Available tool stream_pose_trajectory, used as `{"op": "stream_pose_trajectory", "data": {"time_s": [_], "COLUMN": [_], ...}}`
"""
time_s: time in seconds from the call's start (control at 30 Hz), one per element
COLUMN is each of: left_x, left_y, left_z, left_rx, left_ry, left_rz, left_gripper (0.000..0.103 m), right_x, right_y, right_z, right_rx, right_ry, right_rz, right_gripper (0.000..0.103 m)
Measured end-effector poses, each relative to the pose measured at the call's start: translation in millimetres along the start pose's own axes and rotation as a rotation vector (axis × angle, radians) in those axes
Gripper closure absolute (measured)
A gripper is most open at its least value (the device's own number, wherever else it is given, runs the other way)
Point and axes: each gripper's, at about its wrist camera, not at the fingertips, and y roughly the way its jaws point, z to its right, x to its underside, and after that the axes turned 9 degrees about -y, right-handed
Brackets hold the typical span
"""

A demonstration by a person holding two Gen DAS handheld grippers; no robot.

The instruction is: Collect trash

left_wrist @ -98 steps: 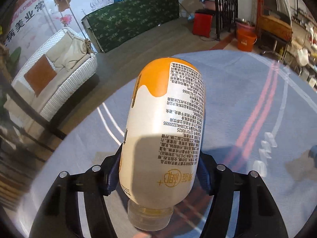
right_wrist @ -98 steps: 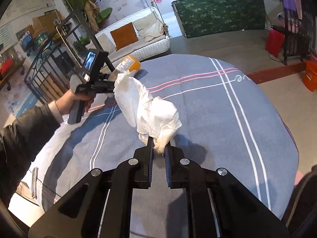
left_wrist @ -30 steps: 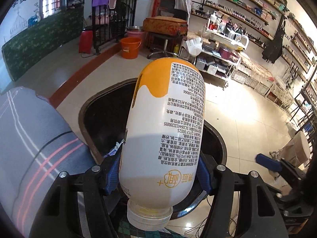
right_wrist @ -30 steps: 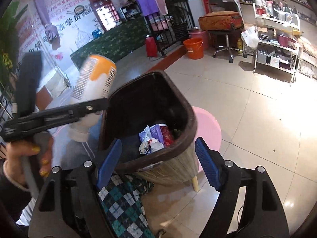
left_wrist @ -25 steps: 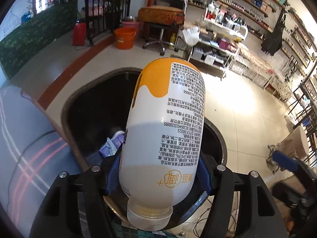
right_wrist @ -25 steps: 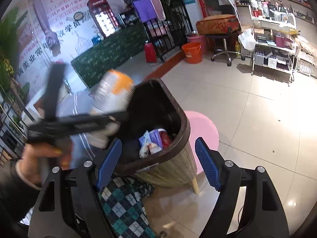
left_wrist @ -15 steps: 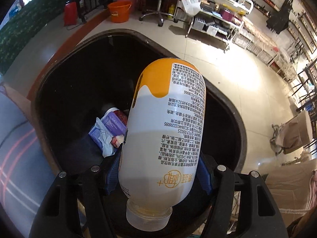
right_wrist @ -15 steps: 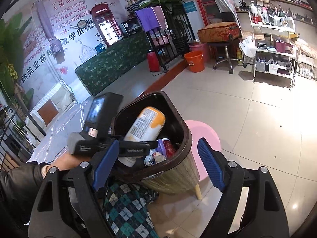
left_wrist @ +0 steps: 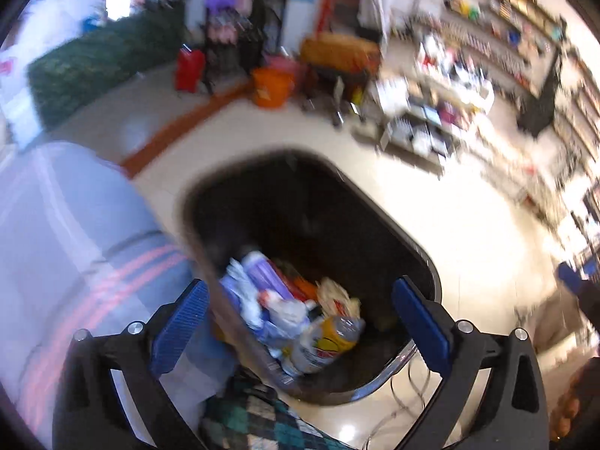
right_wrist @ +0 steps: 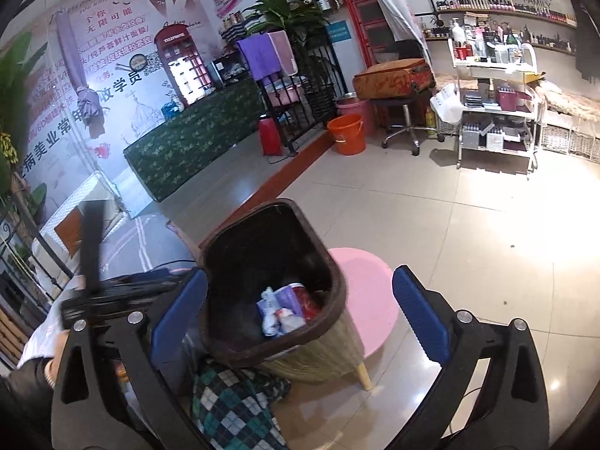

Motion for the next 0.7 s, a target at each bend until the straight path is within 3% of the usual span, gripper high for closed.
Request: {"op": "stream_pose_trajectory", "data": {"time_s": [0.3,0.6,0.7], "left_x": [45.2,92.5,103.5], "left_y": [-123.3,-197.6,-210.3], "left_z": [-48.7,-52.8,-50.1], "left_rx": [-0.157,-0.342,-0.367], "left_ry": [-0.18,-0.278,-0.302], "left_rz": [0.261,0.422,0.466], "left_gripper": [0.006,0.006,0.006], "right_x": [3.5,25.4,37.3], "right_y": [-9.2,-42.7,-58.2], "right_z": [-70.8,-135.2,-143.1], "right_rx": [-0.085,-0.046,-0.013], "right_ry": [-0.118,-0.266,-0.297], "right_rz": [0.019,0.101,0.134], "right_gripper": [0.006,0.006,0.006]}}
